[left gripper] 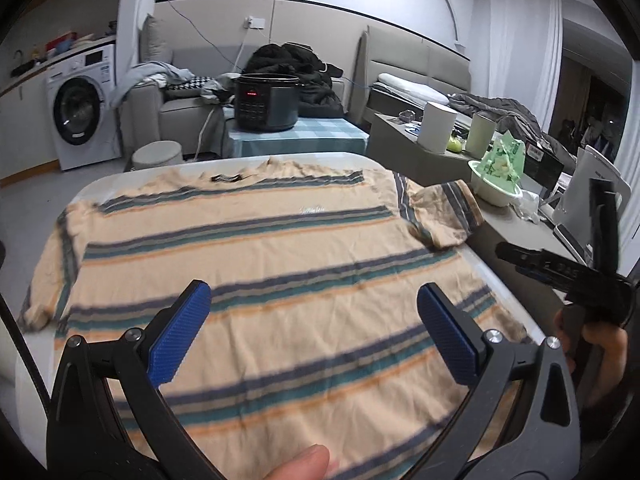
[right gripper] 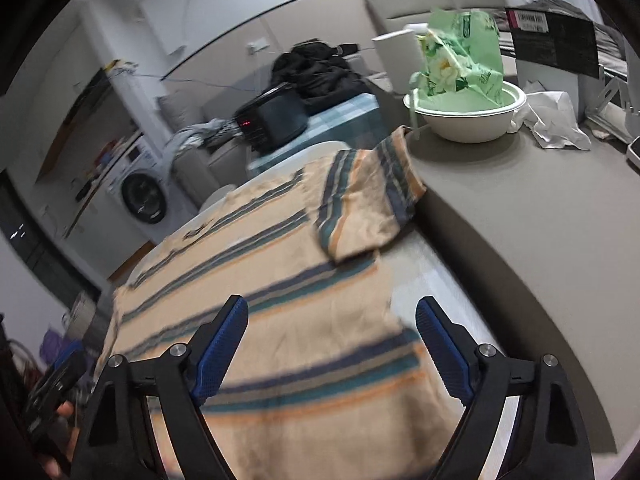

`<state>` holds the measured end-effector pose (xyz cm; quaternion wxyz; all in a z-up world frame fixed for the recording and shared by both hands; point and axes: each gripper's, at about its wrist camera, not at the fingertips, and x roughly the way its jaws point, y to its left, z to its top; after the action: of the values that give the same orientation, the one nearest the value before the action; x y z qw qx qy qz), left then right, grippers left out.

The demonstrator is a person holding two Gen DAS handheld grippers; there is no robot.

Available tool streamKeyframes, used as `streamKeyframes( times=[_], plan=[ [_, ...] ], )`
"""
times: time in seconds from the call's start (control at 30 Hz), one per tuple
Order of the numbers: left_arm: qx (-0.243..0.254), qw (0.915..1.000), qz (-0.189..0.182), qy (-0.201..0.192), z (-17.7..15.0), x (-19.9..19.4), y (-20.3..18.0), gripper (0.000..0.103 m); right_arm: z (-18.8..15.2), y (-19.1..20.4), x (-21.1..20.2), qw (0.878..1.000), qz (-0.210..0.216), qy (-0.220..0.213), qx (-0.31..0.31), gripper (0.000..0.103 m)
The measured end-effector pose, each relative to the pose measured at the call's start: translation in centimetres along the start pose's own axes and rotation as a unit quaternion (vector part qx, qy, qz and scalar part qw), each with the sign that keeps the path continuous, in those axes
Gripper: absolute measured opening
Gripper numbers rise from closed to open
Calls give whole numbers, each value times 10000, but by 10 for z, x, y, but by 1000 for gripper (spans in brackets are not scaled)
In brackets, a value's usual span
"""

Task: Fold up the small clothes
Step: 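Grasp the side edge of the striped shirt with the right tool and lift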

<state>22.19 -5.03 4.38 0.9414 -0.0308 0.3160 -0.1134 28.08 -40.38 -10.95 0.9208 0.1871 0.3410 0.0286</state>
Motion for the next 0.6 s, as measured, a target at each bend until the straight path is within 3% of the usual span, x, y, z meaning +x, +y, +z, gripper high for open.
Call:
streamKeyframes(
  times=[0.23, 0.3, 0.53, 0.6],
  plan=[
    [-163, 9994, -117, 286, 31, 62, 10, 102, 35, -27, 66, 9953, -582, 192, 755, 78],
    [-161, 9990, -154, 395, 33, 82, 12, 102, 42, -30, 78, 9940, -597, 241, 885, 71],
    [-182, 9968, -304, 722, 39, 141, 16, 102, 59, -27, 99, 9910, -723, 122, 1123, 64],
    [-194, 9962, -352, 775, 39, 152, 18, 102, 62, -29, 101, 9867, -932, 2, 1332, 50]
  ],
)
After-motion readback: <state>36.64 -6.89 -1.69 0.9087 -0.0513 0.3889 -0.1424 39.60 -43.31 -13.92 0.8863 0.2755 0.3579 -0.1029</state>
